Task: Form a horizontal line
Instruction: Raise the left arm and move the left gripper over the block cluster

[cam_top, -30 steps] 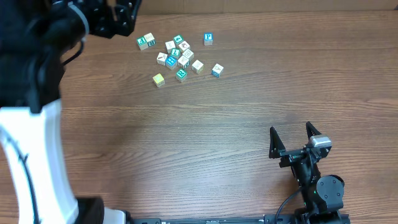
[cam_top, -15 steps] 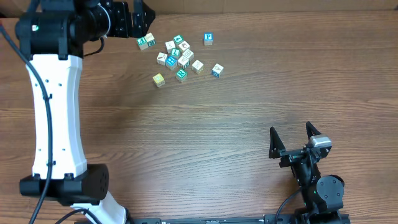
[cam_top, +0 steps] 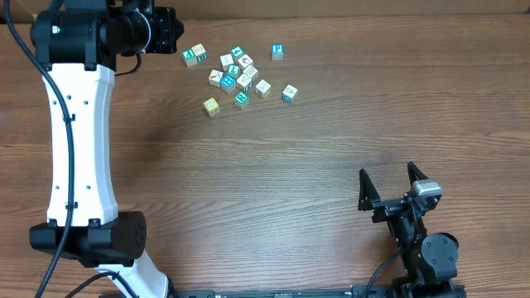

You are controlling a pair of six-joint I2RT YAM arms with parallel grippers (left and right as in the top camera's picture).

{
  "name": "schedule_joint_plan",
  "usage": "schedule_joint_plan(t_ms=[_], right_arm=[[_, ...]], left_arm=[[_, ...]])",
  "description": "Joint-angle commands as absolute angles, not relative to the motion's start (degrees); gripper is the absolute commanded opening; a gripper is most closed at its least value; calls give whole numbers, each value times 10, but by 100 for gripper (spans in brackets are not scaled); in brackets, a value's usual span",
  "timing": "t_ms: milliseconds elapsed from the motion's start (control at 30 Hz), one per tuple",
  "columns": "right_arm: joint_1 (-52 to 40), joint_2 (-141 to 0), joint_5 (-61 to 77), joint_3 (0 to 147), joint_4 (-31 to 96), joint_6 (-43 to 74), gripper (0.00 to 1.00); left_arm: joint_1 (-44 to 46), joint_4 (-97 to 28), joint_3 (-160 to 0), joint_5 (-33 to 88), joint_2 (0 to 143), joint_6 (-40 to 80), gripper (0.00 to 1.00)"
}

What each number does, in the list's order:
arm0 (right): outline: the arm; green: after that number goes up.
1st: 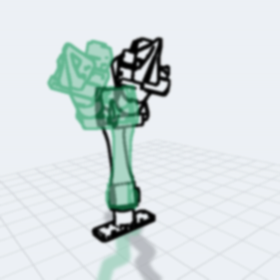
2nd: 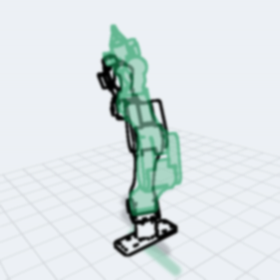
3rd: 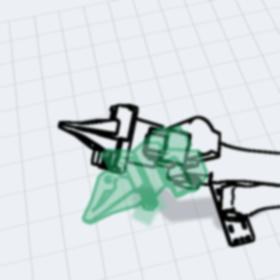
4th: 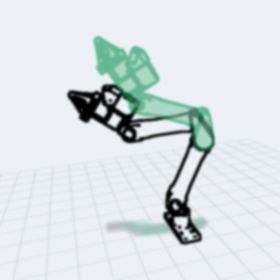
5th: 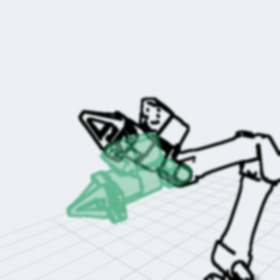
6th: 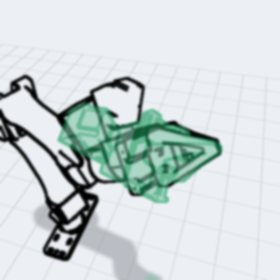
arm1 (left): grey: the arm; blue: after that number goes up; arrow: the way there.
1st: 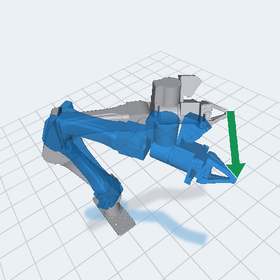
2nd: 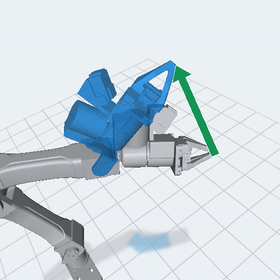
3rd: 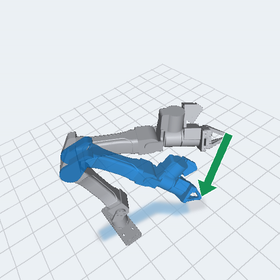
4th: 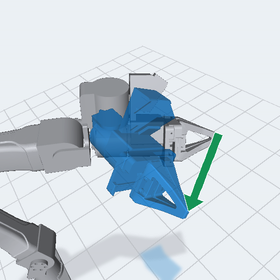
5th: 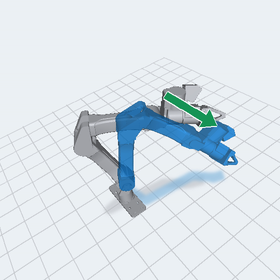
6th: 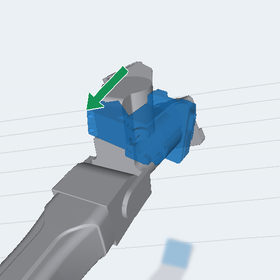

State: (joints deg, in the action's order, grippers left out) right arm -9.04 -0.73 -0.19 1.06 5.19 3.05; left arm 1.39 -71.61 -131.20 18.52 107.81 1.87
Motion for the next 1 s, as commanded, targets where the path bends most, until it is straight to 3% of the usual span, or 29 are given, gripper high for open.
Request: schedule_joint_plan(t_ms=[0, 100, 633, 667, 767, 933, 967], right_arm=[[-89, -2, 1, 5, 48, 34, 100], [-89, -2, 1, 5, 48, 34, 100], [-89, -2, 1, 5, 48, 34, 100], [-89, -2, 1, 5, 48, 34, 100], [-89, -2, 1, 5, 48, 34, 100], [-89, -2, 1, 5, 48, 34, 100], [-89, -2, 1, 5, 48, 34, 100]], left_arm=[[11, -726, -1324, 145, 1084, 13, 4], [11, -729, -1319, 135, 1086, 13, 5], [11, -731, -1276, 129, 1122, 13, 35], [11, -732, -1275, 128, 1127, 13, 40], [11, -736, -1275, 117, 1144, 22, 75], [11, -748, -1275, 95, 1177, 38, 99], [11, -750, -1275, 94, 1182, 42, 100]])
